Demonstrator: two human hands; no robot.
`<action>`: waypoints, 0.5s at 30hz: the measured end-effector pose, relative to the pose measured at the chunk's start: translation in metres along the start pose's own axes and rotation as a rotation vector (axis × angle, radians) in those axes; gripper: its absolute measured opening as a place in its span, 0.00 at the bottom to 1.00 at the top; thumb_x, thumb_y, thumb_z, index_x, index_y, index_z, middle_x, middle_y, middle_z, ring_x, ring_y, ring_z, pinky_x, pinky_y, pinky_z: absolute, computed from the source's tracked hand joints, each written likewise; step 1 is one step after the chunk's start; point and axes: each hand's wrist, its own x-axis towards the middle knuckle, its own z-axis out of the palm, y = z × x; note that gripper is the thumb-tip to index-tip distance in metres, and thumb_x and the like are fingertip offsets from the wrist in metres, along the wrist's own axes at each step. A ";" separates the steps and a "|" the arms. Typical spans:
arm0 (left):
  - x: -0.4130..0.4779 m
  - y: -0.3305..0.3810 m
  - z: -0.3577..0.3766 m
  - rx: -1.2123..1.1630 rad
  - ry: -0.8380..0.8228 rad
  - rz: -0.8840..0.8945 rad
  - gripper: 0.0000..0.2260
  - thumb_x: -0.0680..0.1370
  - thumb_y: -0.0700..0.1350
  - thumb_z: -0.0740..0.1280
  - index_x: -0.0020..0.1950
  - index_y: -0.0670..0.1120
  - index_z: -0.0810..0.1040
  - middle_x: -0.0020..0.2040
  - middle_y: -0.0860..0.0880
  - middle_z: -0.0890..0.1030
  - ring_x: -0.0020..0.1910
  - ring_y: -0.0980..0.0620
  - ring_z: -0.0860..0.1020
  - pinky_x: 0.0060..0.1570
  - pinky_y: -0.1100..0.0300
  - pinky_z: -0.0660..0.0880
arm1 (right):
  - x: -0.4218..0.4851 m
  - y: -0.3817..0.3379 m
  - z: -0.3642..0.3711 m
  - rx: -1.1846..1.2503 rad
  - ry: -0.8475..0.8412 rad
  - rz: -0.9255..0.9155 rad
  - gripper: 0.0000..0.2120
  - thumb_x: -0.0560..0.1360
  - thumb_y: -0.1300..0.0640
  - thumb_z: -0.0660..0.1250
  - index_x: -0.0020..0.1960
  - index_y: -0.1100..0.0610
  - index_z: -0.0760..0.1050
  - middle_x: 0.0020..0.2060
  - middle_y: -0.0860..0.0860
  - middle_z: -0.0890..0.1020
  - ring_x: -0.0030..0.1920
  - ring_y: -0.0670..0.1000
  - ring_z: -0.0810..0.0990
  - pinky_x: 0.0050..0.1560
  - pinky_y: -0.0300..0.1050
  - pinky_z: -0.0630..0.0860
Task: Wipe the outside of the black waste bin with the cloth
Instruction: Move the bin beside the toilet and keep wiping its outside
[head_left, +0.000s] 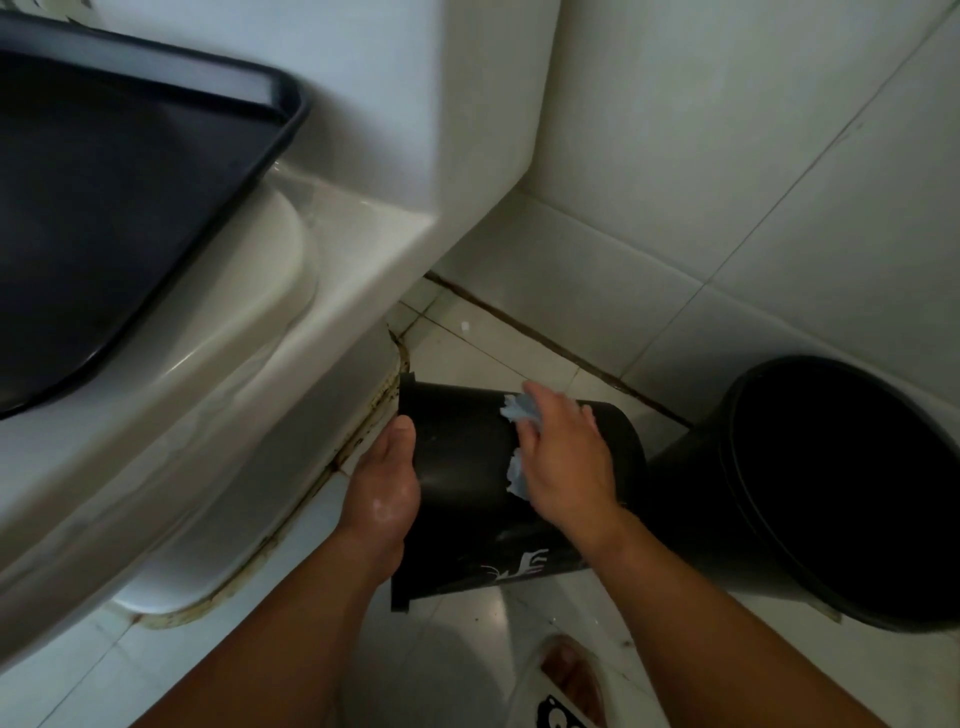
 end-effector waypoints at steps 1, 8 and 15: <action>-0.002 0.001 0.001 0.000 -0.005 0.005 0.13 0.84 0.60 0.57 0.60 0.57 0.76 0.56 0.49 0.79 0.56 0.47 0.78 0.62 0.48 0.73 | 0.007 -0.013 0.003 0.009 -0.022 -0.070 0.17 0.82 0.51 0.59 0.71 0.47 0.70 0.64 0.46 0.75 0.63 0.43 0.69 0.70 0.49 0.67; 0.007 0.001 -0.004 -0.008 -0.012 0.000 0.20 0.83 0.61 0.56 0.69 0.55 0.77 0.65 0.47 0.81 0.62 0.47 0.80 0.67 0.42 0.73 | -0.024 -0.030 0.025 -0.029 -0.161 -0.643 0.21 0.80 0.55 0.63 0.73 0.50 0.70 0.73 0.51 0.71 0.76 0.51 0.62 0.78 0.54 0.56; -0.002 0.014 0.006 0.047 0.056 0.032 0.17 0.82 0.62 0.58 0.63 0.54 0.76 0.62 0.46 0.77 0.61 0.47 0.76 0.65 0.49 0.70 | -0.039 0.057 -0.001 -0.075 -0.020 -0.280 0.24 0.79 0.52 0.59 0.74 0.44 0.65 0.74 0.48 0.66 0.77 0.49 0.59 0.76 0.61 0.59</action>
